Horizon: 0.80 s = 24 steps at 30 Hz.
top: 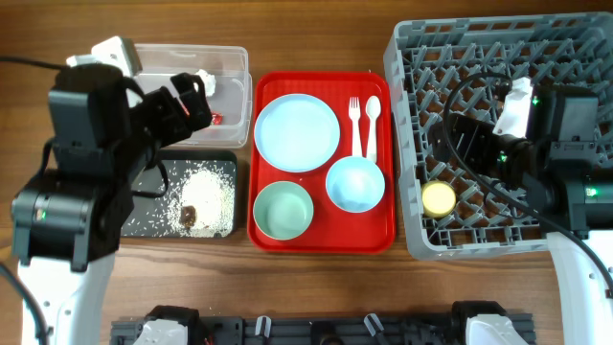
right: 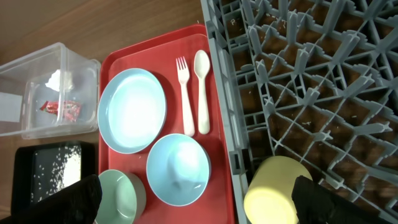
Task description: Sort waste into correct bins and load items into the dishwasher rack
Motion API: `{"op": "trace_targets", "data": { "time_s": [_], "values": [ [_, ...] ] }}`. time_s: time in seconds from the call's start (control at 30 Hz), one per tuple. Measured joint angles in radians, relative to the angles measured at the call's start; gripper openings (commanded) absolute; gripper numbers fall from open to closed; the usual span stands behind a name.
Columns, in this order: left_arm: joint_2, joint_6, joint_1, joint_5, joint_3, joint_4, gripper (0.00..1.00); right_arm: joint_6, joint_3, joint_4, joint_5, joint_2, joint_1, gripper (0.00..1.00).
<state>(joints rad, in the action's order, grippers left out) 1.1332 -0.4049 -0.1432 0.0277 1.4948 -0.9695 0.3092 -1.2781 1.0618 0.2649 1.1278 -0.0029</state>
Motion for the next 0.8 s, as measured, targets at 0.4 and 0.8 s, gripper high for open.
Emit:
{"op": "trace_targets", "data": {
  "time_s": [0.4, 0.8],
  "values": [
    [-0.051, 0.0, 0.0, 0.0, 0.0, -0.044, 1.0, 0.0, 0.0, 0.0, 0.0, 0.033, 0.0, 1.0],
    [-0.501, 0.001, 0.007, 0.128, -0.388, 0.207, 1.0, 0.0, 0.0, 0.0, 0.0, 0.1, 0.0, 1.0]
  ]
}}
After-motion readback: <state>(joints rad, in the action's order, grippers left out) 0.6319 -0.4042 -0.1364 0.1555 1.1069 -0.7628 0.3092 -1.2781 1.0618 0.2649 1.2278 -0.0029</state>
